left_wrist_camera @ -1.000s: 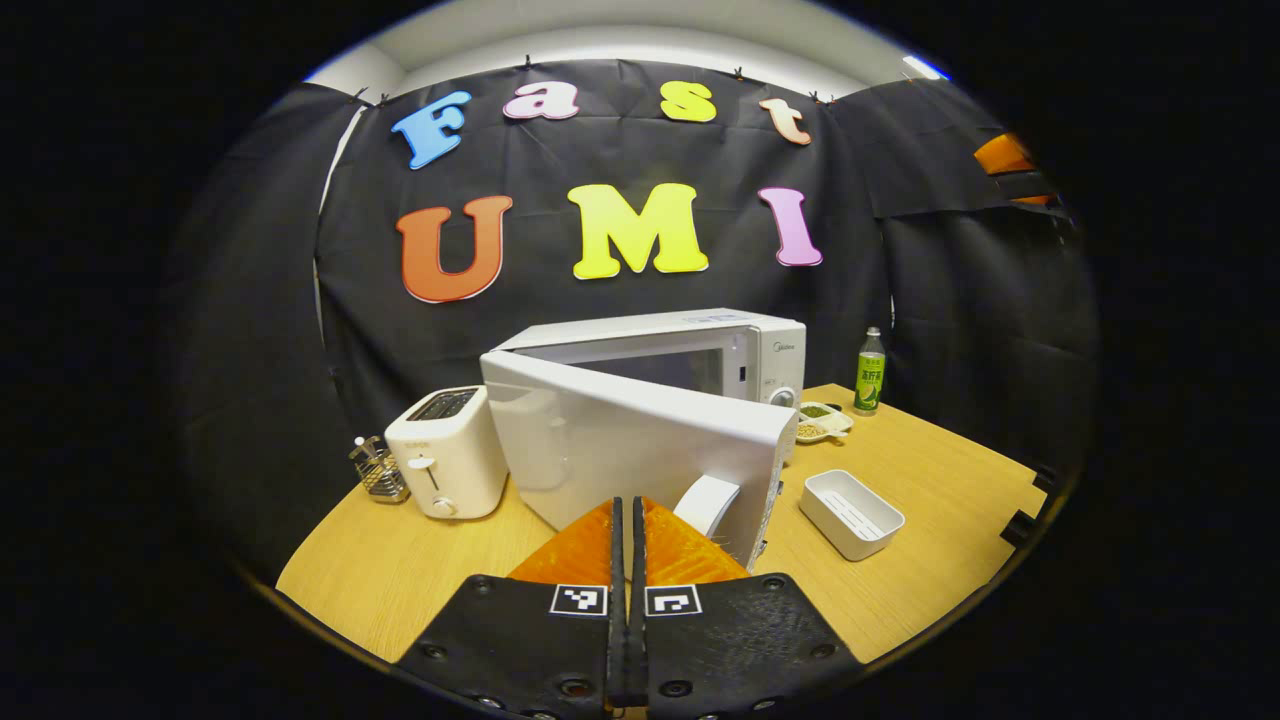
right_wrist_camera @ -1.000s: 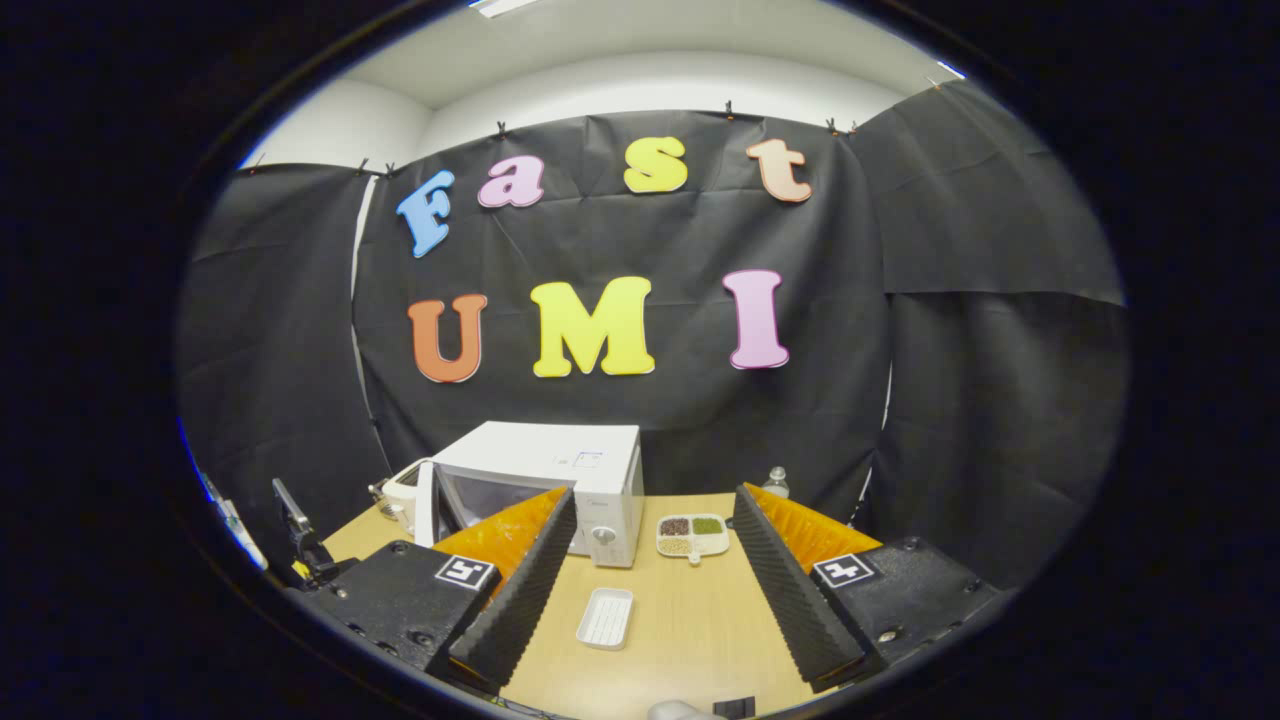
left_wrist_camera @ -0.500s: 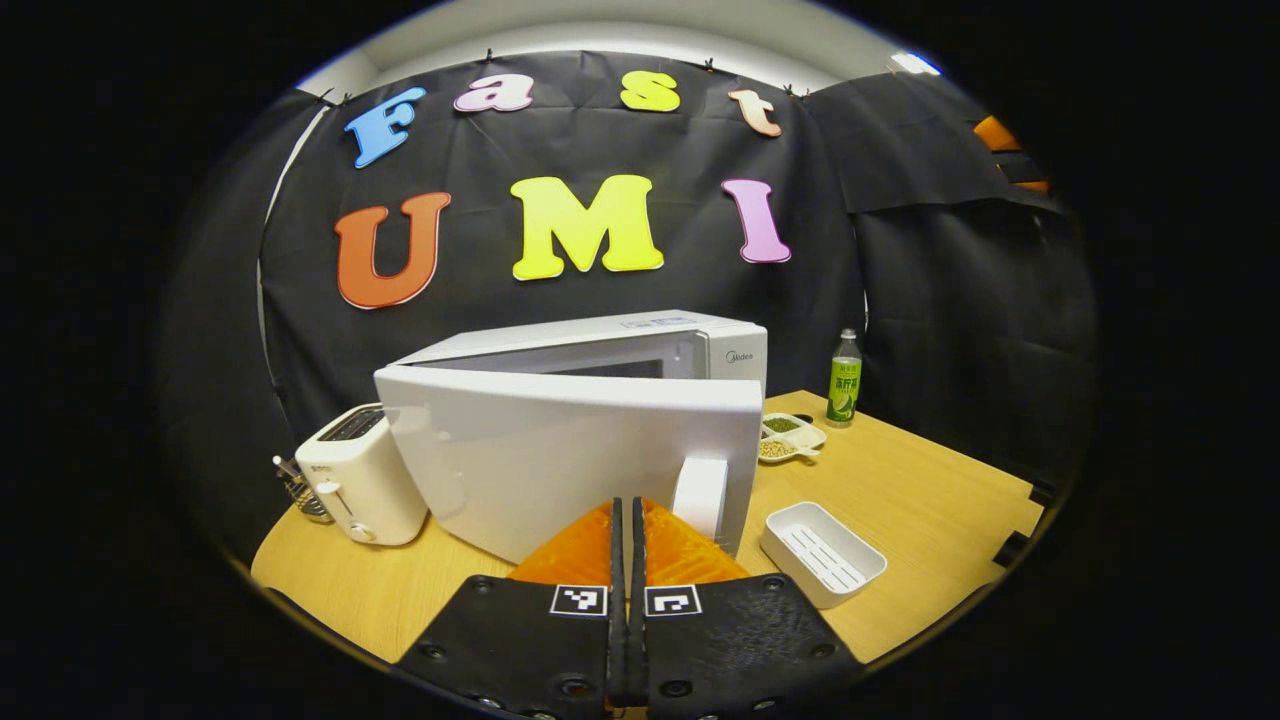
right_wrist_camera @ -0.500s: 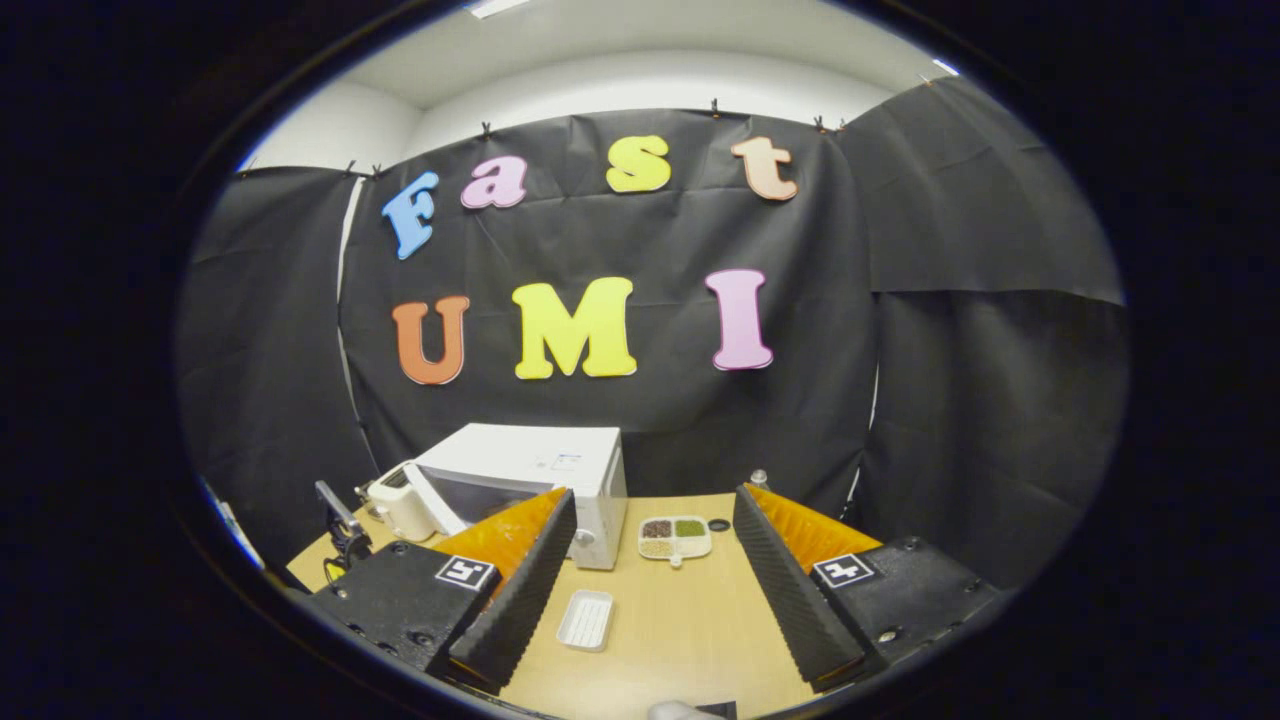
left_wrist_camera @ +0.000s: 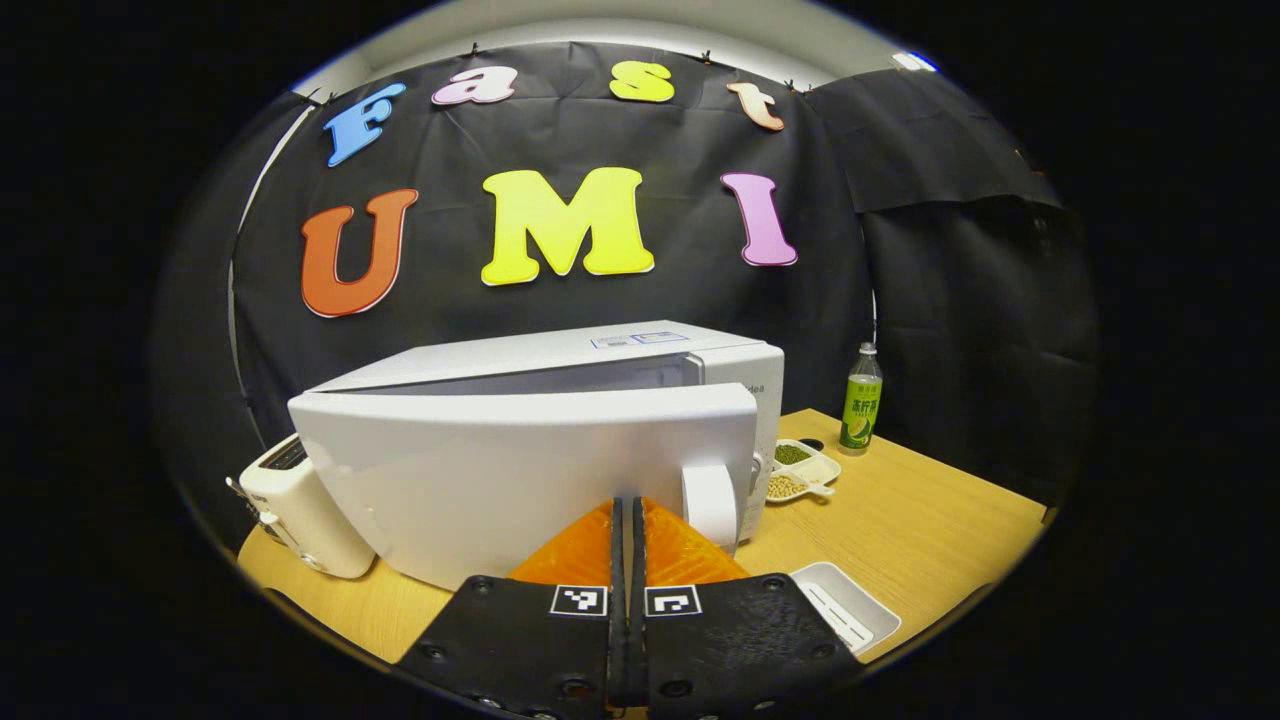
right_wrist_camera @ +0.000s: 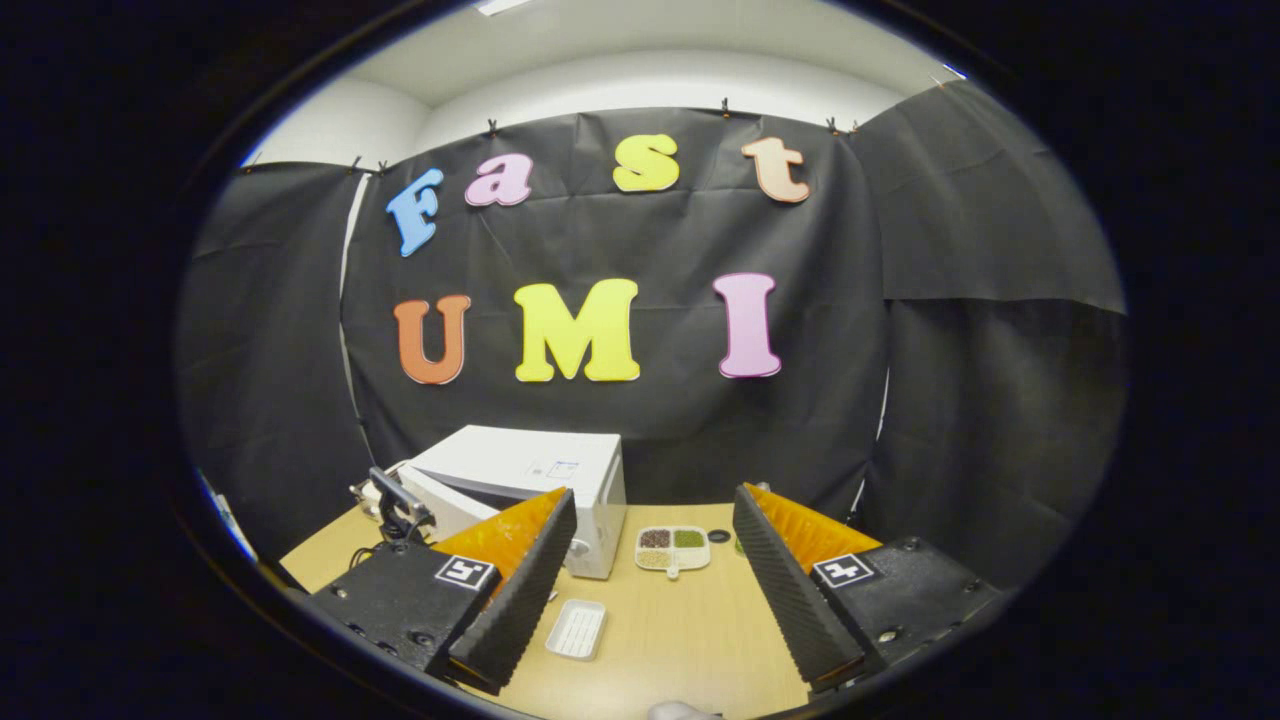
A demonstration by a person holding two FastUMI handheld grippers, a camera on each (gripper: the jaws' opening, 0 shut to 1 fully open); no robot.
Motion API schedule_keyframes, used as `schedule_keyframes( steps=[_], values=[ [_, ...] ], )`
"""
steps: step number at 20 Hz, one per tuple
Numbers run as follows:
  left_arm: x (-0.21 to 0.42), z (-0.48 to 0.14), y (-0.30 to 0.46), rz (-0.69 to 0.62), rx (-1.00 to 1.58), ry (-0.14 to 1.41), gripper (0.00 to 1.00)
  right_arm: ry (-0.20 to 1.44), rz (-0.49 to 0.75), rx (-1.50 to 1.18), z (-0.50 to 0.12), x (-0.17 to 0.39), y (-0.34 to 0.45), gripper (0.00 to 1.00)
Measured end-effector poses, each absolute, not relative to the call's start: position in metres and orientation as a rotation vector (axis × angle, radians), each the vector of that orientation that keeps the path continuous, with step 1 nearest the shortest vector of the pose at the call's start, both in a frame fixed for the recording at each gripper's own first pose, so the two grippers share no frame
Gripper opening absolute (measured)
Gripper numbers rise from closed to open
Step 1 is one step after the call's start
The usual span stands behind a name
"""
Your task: Open the microwave oven with the left hand, put the food in, and close the microwave oven.
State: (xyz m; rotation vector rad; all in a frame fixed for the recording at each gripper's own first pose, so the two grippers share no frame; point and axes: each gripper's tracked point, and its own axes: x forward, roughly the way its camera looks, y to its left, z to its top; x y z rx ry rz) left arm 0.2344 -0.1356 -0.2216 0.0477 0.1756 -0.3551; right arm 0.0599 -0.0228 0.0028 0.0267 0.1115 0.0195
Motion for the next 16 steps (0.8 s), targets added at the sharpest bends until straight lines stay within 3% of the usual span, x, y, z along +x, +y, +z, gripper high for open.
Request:
schedule_keyframes(
  steps=[1,2,3,5,6,7,8,11,12,13,14,15,16],
  values=[
    [0.241,-0.221,-0.14,-0.354,0.05,0.176,0.0,0.113,0.02,0.027,0.003,0.062,-0.024,1.0],
    [0.249,-0.221,-0.142,-0.348,0.051,0.171,0.0,0.113,0.022,0.03,0.002,0.066,-0.024,1.0],
    [0.254,-0.221,-0.147,-0.349,0.046,0.169,0.0,0.119,0.02,0.03,0.001,0.07,-0.025,0.92],
    [0.269,-0.224,-0.15,-0.342,0.051,0.167,0.0,0.126,0.024,0.032,-0.001,0.075,-0.026,0.92],
    [0.274,-0.225,-0.152,-0.336,0.047,0.165,0.0,0.128,0.025,0.031,-0.001,0.078,-0.026,1.0],
    [0.279,-0.226,-0.154,-0.334,0.049,0.164,0.0,0.129,0.027,0.031,-0.002,0.08,-0.027,0.92],
    [0.282,-0.226,-0.152,-0.315,0.061,0.16,0.0,0.131,0.029,0.032,-0.003,0.082,-0.027,1.0],
    [0.286,-0.226,-0.153,-0.304,0.031,0.149,0.0,0.142,0.039,0.035,-0.009,0.088,-0.027,1.0],
    [0.286,-0.226,-0.153,-0.301,0.032,0.15,0.0,0.148,0.047,0.04,-0.011,0.089,-0.026,0.92],
    [0.287,-0.226,-0.153,-0.295,0.035,0.15,0.0,0.152,0.049,0.044,-0.013,0.09,-0.026,1.0],
    [0.292,-0.224,-0.156,-0.3,0.04,0.147,0.0,0.153,0.052,0.047,-0.012,0.091,-0.026,0.92],
    [0.293,-0.235,-0.156,-0.285,0.04,0.206,0.0,0.155,0.054,0.048,-0.013,0.092,-0.025,1.0],
    [0.29,-0.227,-0.156,-0.279,0.031,0.176,0.0,0.154,0.057,0.046,-0.013,0.092,-0.024,1.0]
  ],
)
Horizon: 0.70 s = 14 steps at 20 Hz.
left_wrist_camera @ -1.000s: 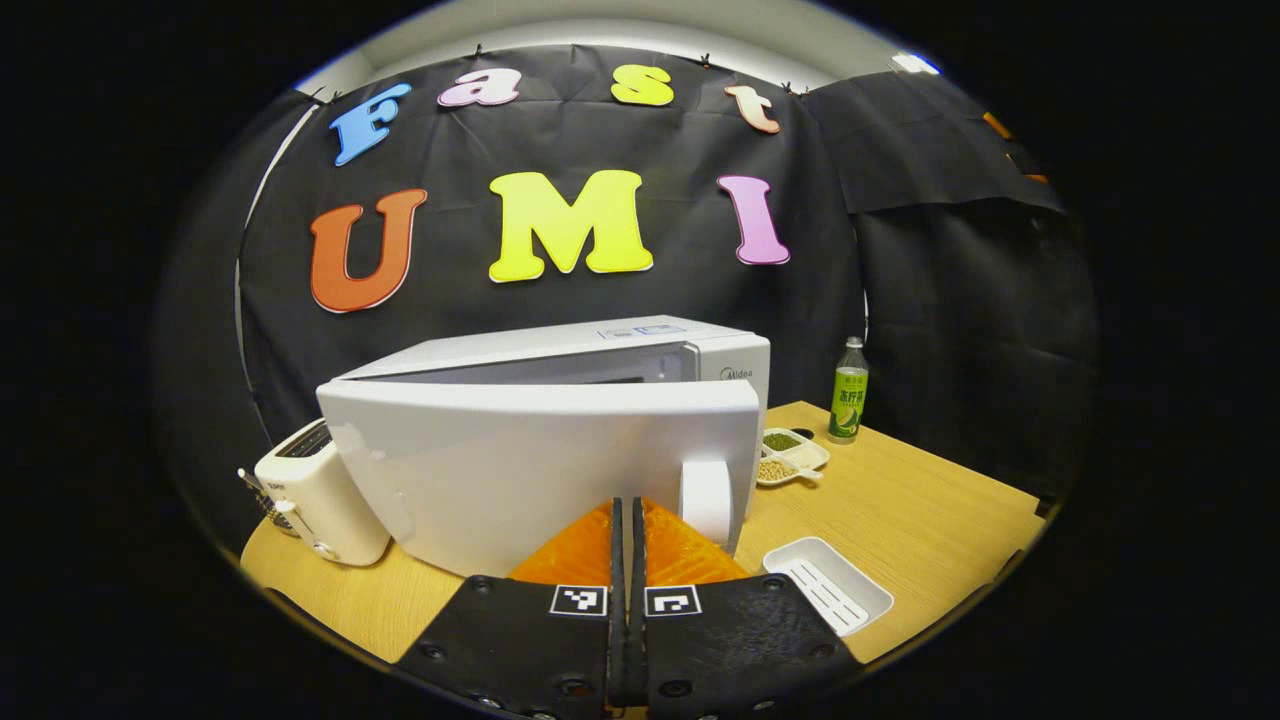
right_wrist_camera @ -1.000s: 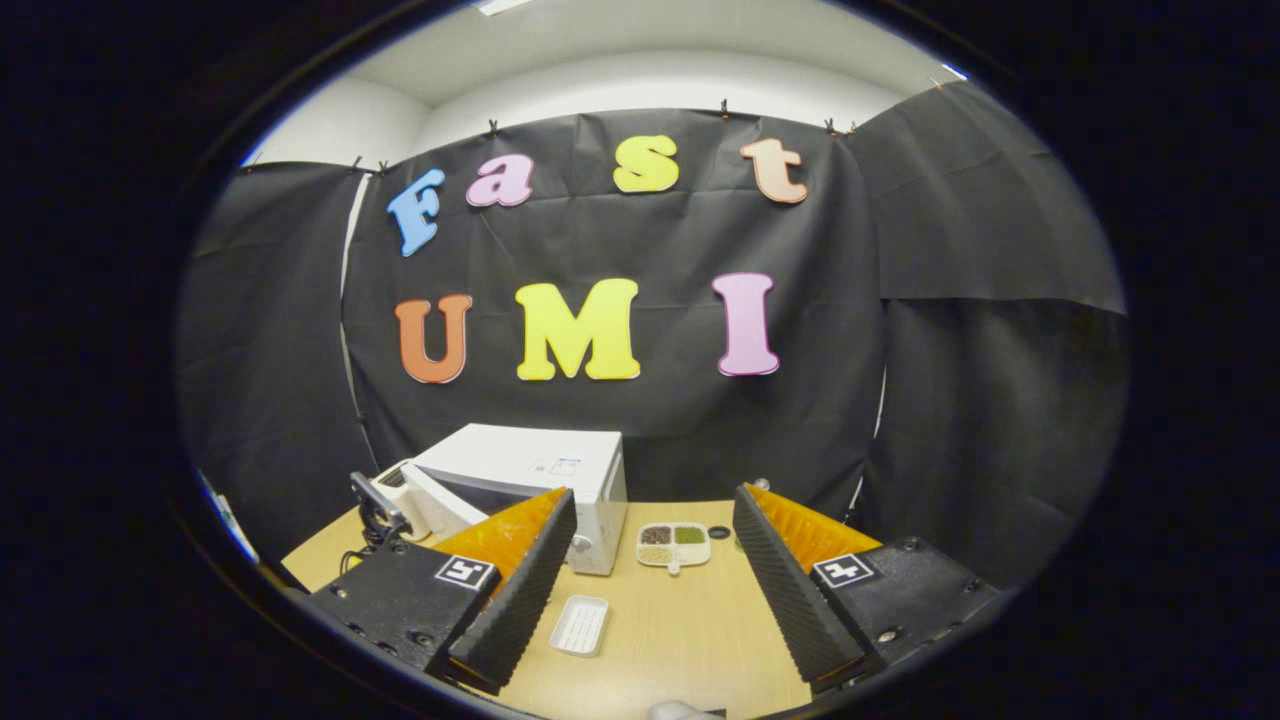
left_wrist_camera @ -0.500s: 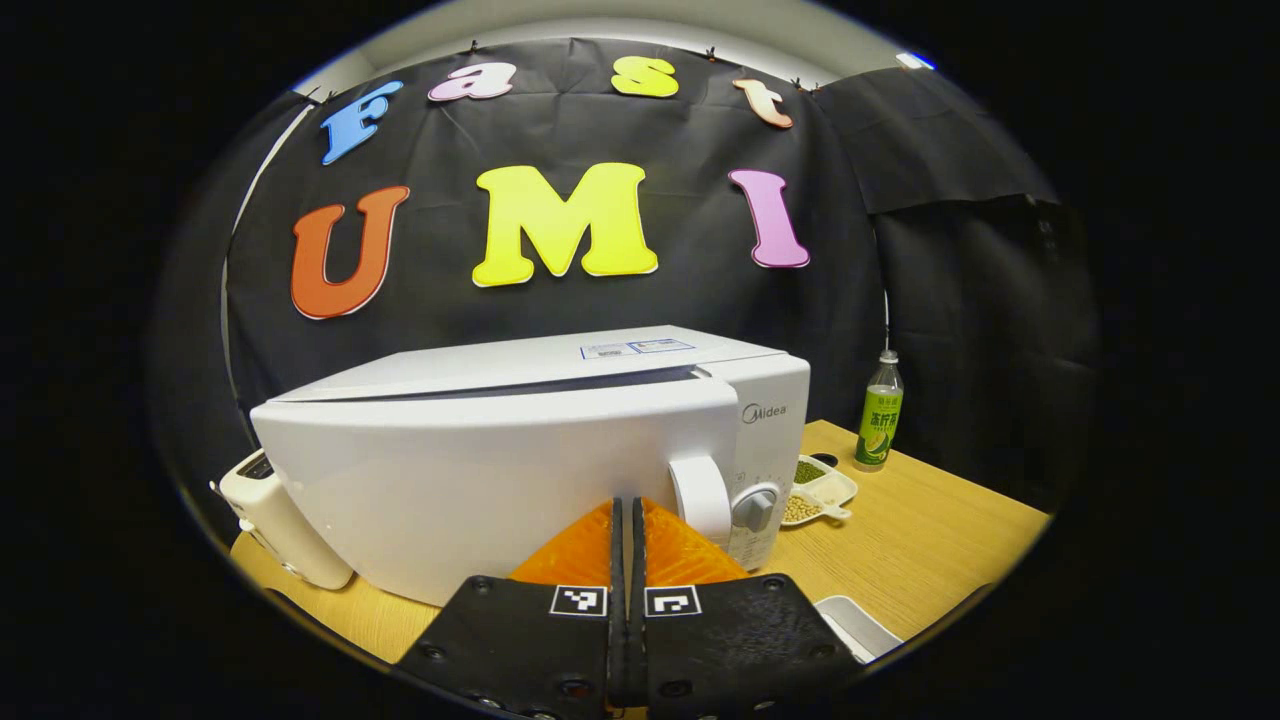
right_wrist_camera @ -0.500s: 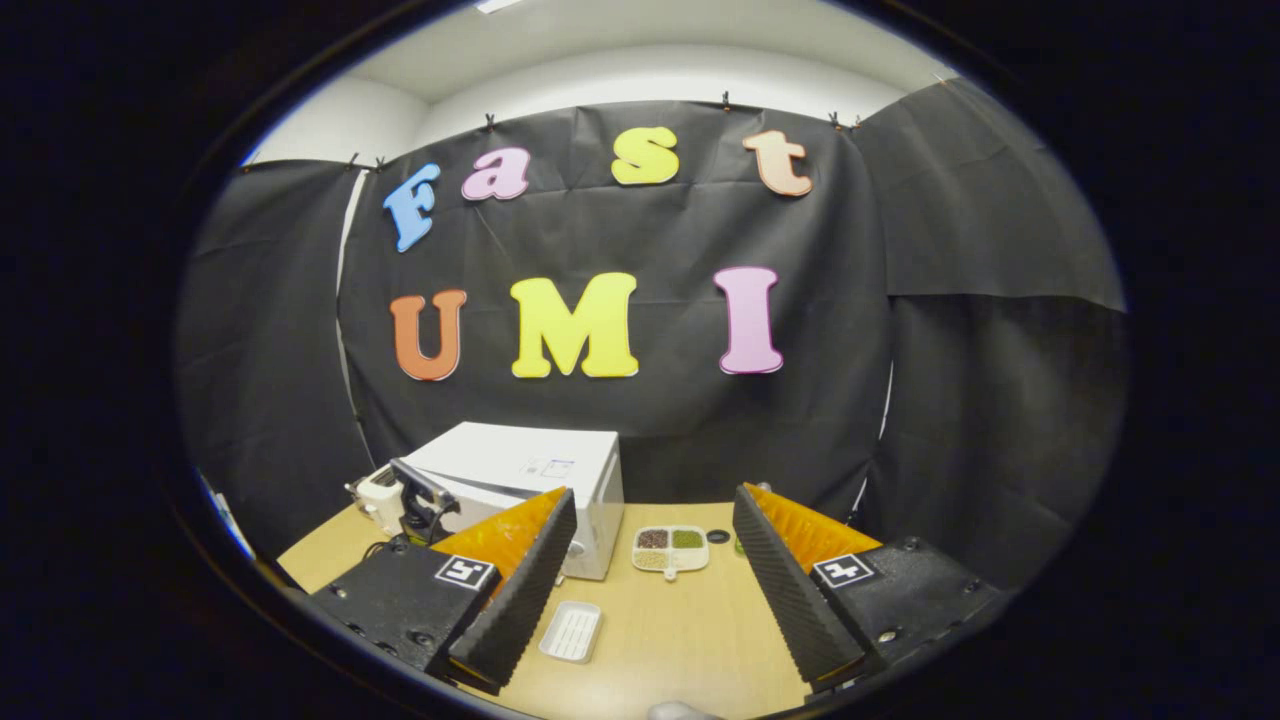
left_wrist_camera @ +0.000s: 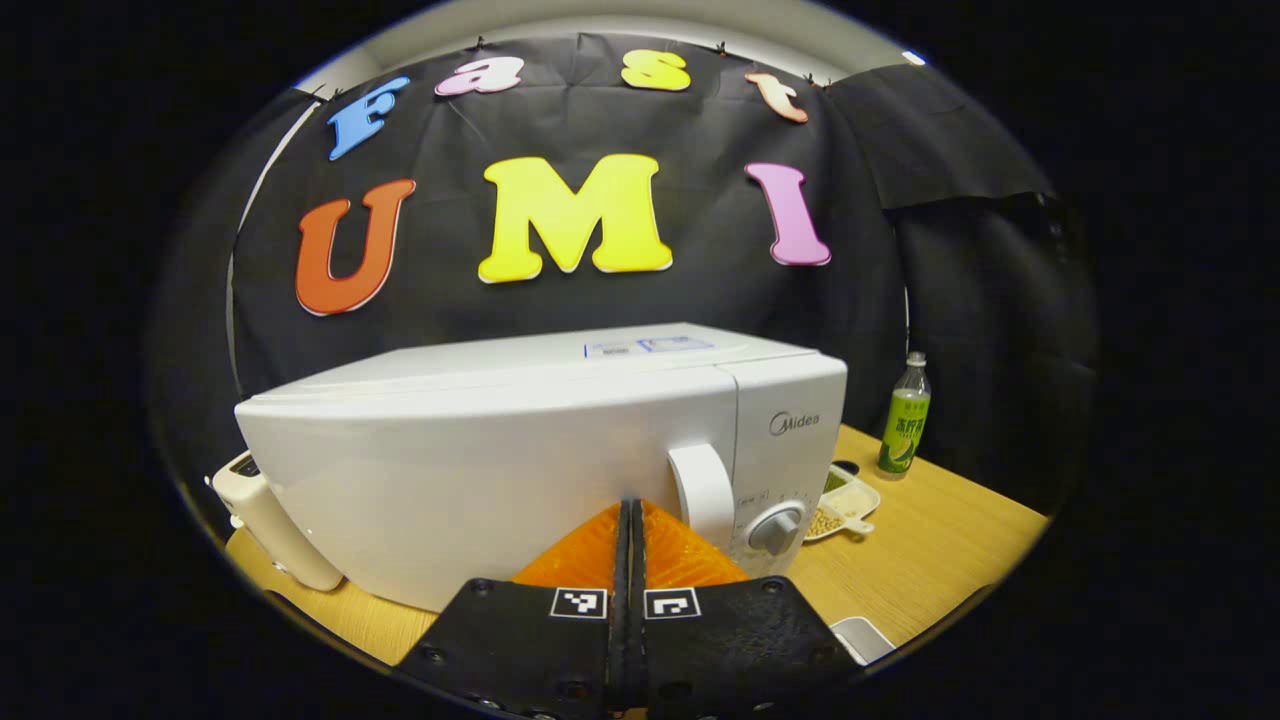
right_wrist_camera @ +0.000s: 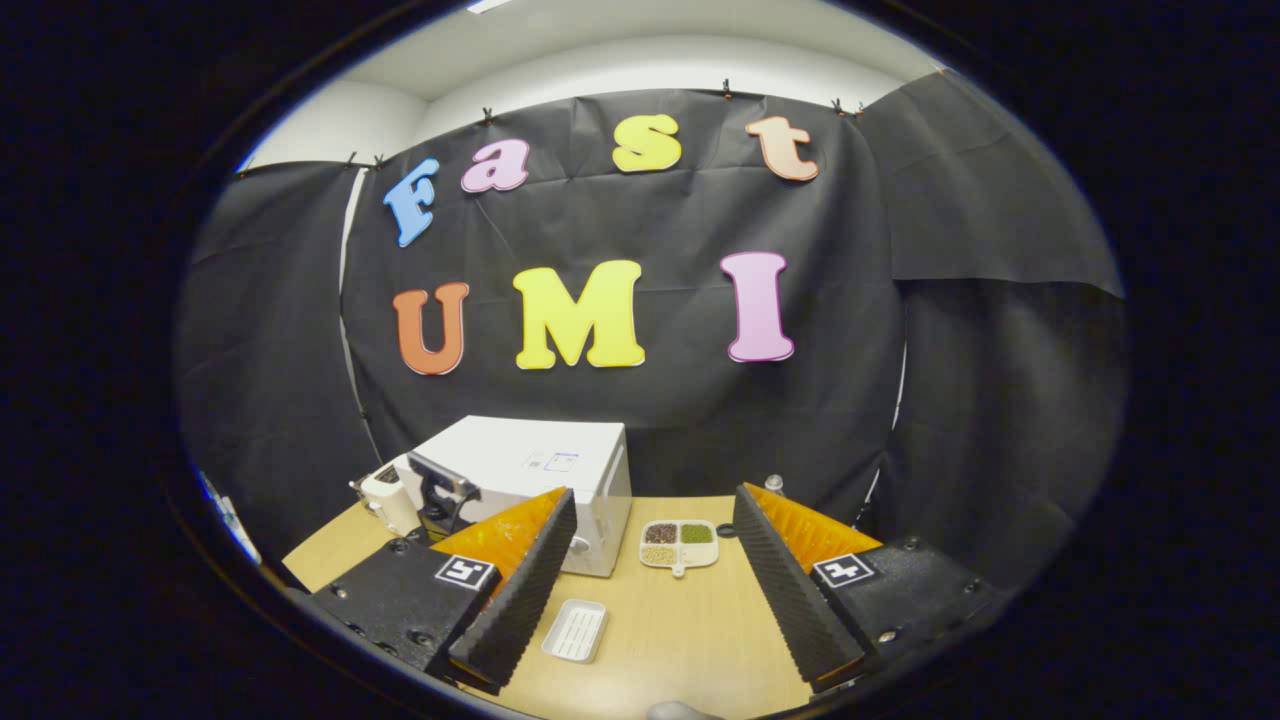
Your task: Open the microwave oven with the left hand, put the food in, and close the microwave oven.
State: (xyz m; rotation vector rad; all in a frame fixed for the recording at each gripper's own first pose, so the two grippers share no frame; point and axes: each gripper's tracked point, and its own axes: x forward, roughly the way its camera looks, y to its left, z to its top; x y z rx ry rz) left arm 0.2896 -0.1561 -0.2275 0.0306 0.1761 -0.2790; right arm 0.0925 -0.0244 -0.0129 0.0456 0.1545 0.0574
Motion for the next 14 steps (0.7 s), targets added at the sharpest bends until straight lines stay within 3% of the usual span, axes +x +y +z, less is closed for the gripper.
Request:
schedule_keyframes(
  steps=[2,3,5,6,7,9,10,11,12,13,14],
  values=[
    [0.282,-0.222,-0.151,-0.264,0.031,0.179,0.0,0.149,0.066,0.028,-0.012,0.091,-0.023,1.0],
    [0.276,-0.219,-0.15,-0.26,0.033,0.175,0.0,0.142,0.065,0.019,-0.011,0.091,-0.023,0.92],
    [0.26,-0.212,-0.142,-0.246,0.036,0.188,0.01,0.122,0.071,0.013,-0.008,0.089,-0.021,0.92],
    [0.246,-0.208,-0.137,-0.247,0.031,0.2,0.04,0.113,0.076,0.008,-0.006,0.087,-0.018,1.0],
    [0.235,-0.2,-0.134,-0.257,0.016,0.189,0.35,0.106,0.085,0.001,-0.006,0.086,-0.015,0.92],
    [0.211,-0.176,-0.122,-0.247,-0.002,0.146,0.95,0.092,0.088,-0.009,-0.005,0.082,-0.014,0.92],
    [0.2,-0.167,-0.115,-0.237,0.003,0.136,0.87,0.08,0.092,-0.007,-0.003,0.079,-0.01,0.92],
    [0.189,-0.155,-0.104,-0.212,0.004,0.121,0.96,0.074,0.095,-0.005,-0.003,0.078,-0.008,0.92],
    [0.177,-0.143,-0.095,-0.201,-0.007,0.109,0.96,0.07,0.095,-0.003,-0.003,0.077,-0.005,1.0],
    [0.164,-0.131,-0.087,-0.191,-0.023,0.096,0.96,0.065,0.095,-0.001,-0.004,0.074,-0.004,0.92],
    [0.151,-0.119,-0.078,-0.182,-0.034,0.089,0.96,0.063,0.096,0.002,-0.005,0.072,-0.001,0.92]
  ],
)
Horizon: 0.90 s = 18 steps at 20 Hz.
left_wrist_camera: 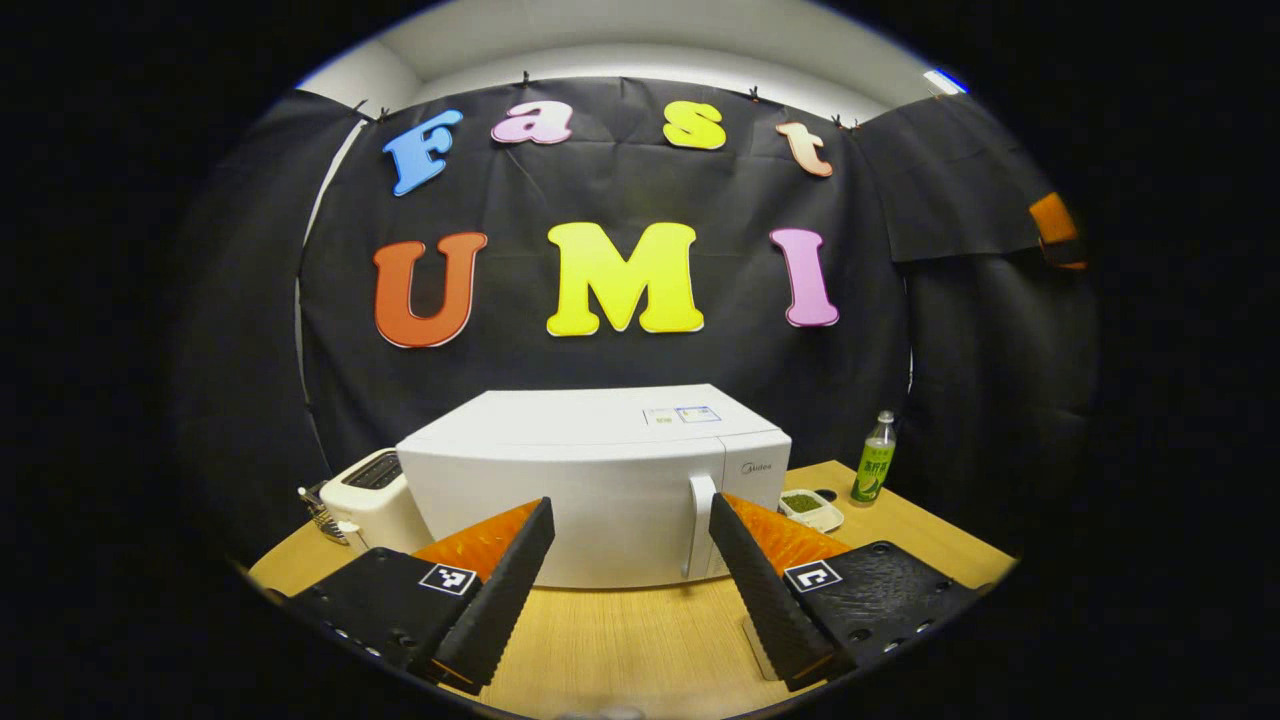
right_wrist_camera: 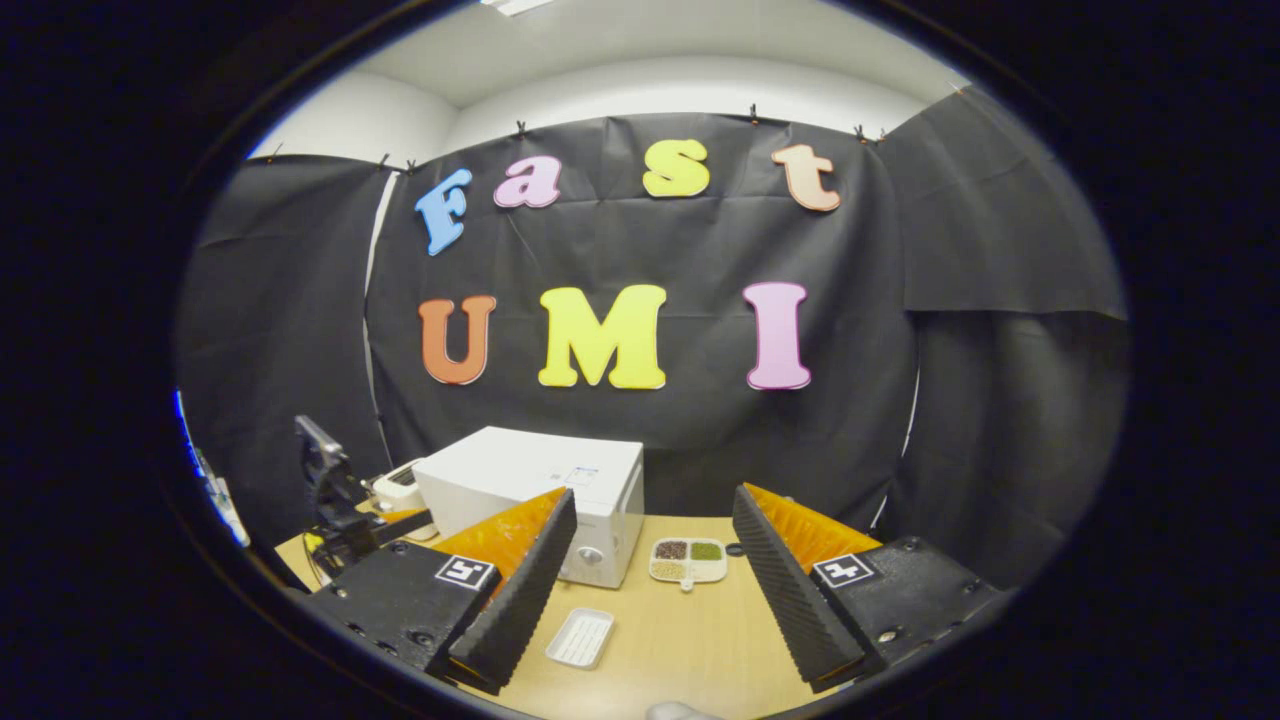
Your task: Open the microwave oven with the left hand, put the food in, and close the microwave oven.
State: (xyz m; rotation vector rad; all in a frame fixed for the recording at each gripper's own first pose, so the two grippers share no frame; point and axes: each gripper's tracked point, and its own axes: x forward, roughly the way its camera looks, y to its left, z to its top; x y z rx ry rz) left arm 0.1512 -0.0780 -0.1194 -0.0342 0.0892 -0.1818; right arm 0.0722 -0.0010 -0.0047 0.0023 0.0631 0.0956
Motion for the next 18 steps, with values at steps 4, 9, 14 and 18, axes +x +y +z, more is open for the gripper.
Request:
schedule_keyframes(
  steps=[4,9,14,18],
  values=[
    [0.104,-0.078,-0.036,-0.126,-0.027,0.048,0.96,0.05,0.077,-0.001,-0.008,0.063,0.006,0.92],
    [0.054,-0.042,0.008,-0.069,-0.02,0.033,0.96,0.056,0.055,-0.001,-0.018,0.05,0.018,0.92],
    [0.028,-0.011,0.029,-0.045,-0.008,-0.02,0.95,0.049,0.049,-0.004,-0.015,0.035,0.028,0.92],
    [0.02,-0.007,0.025,-0.059,-0.025,-0.024,0.95,0.026,0.034,-0.003,-0.007,0.022,0.029,0.92]
  ],
)
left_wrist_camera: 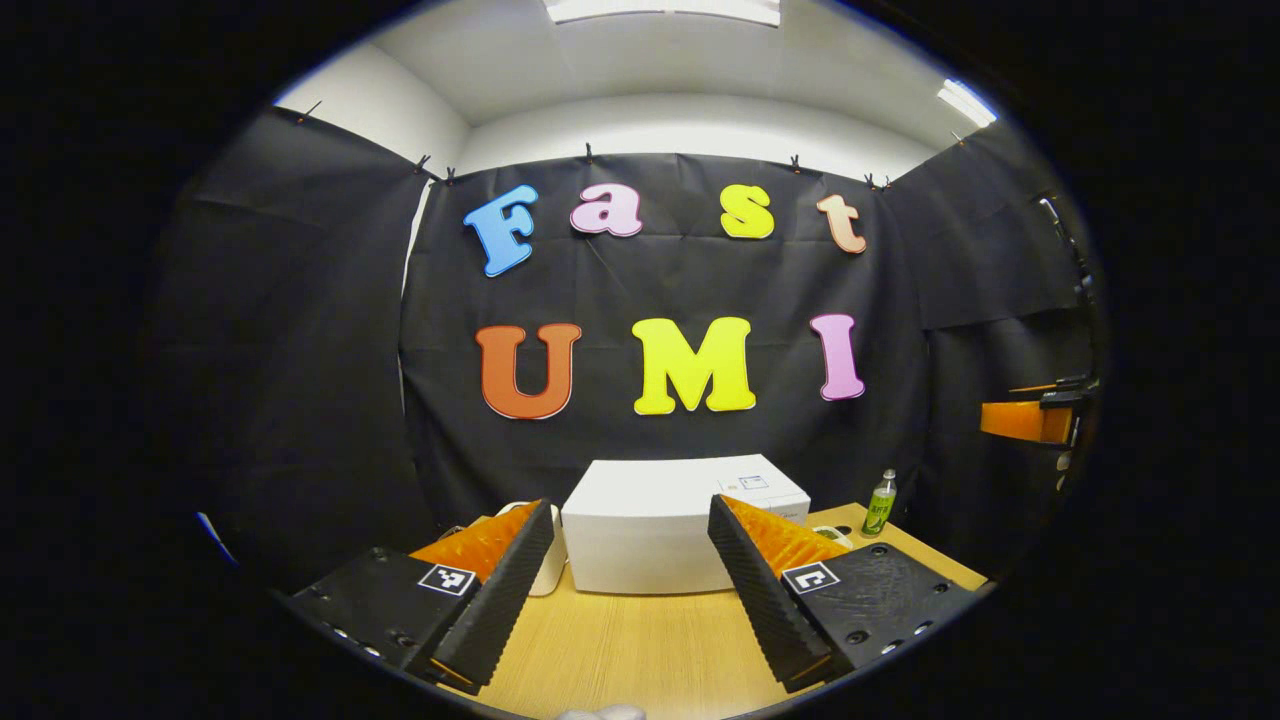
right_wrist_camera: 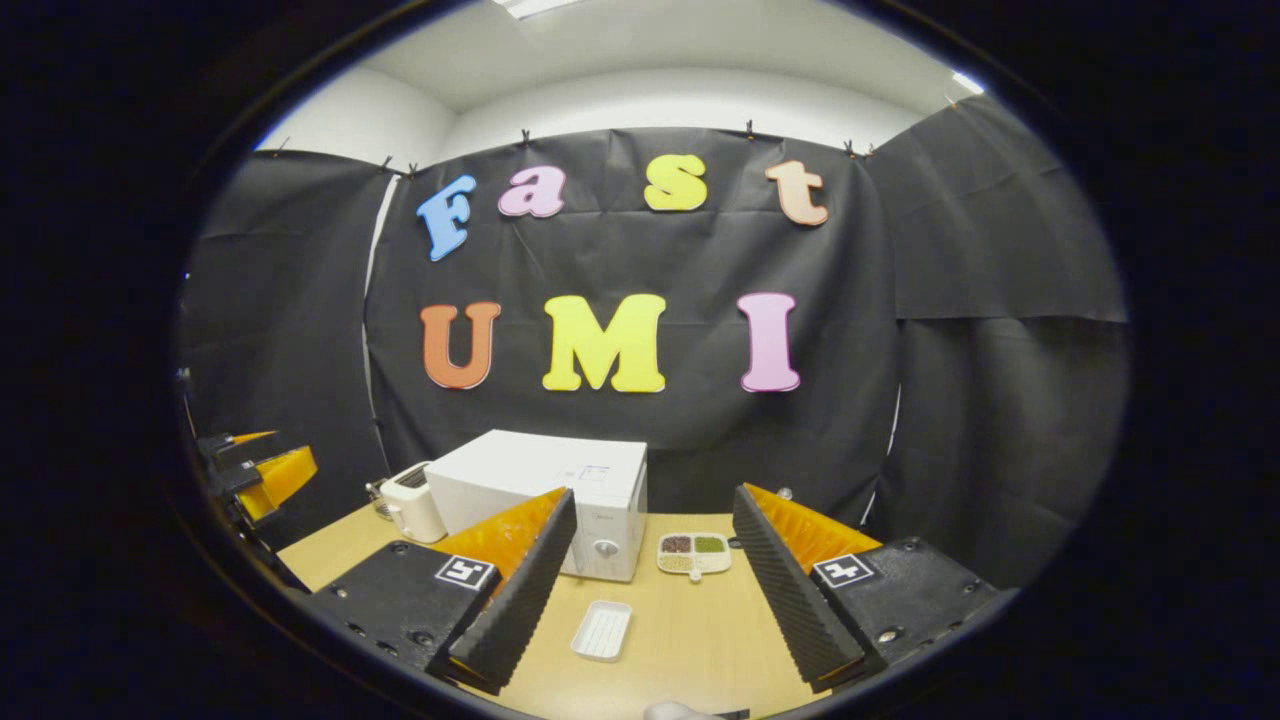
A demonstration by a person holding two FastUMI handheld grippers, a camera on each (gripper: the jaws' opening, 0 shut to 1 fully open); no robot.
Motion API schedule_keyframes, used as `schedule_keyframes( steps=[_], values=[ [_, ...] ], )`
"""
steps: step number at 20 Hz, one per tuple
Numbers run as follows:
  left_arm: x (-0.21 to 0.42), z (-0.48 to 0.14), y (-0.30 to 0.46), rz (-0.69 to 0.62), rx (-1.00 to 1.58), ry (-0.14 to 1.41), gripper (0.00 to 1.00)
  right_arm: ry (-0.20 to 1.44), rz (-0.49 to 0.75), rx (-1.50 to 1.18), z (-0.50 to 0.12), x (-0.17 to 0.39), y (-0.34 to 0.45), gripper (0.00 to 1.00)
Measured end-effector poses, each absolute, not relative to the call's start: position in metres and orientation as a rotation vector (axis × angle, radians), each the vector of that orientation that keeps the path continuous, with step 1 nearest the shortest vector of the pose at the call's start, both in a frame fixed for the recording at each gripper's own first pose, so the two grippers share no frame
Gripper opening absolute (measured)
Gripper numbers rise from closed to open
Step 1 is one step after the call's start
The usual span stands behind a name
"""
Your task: Open the microwave oven with the left hand, put the food in, and close the microwave oven.
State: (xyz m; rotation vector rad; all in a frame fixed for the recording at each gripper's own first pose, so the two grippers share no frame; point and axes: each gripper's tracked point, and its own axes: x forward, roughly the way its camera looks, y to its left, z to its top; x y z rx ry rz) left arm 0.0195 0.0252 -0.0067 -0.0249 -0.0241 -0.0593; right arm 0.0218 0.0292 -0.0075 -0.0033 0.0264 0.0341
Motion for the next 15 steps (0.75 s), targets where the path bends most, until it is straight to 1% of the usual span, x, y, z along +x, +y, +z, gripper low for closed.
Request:
schedule_keyframes(
  steps=[10,11,12,13,14,15],
  values=[
    [0.013,0.0,0.018,-0.092,-0.021,-0.035,0.95,0.006,0.008,-0.012,-0.002,0.01,0.026,0.92],
    [0.013,0.0,0.017,-0.093,-0.018,-0.034,1.0,0.006,0.009,-0.01,-0.002,0.009,0.026,1.0],
    [0.014,0.001,0.019,-0.093,-0.015,-0.037,0.95,0.004,0.013,-0.007,-0.001,0.008,0.029,0.92],
    [0.014,0.002,0.02,-0.092,-0.015,-0.037,0.95,0.005,0.01,-0.005,-0.001,0.008,0.028,1.0],
    [0.014,0.004,0.02,-0.093,-0.017,-0.04,0.95,0.004,0.012,-0.004,-0.001,0.008,0.029,0.92],
    [0.013,0.006,0.02,-0.093,-0.017,-0.043,0.95,0.002,0.011,0.0,0.0,0.008,0.029,1.0]
  ],
)
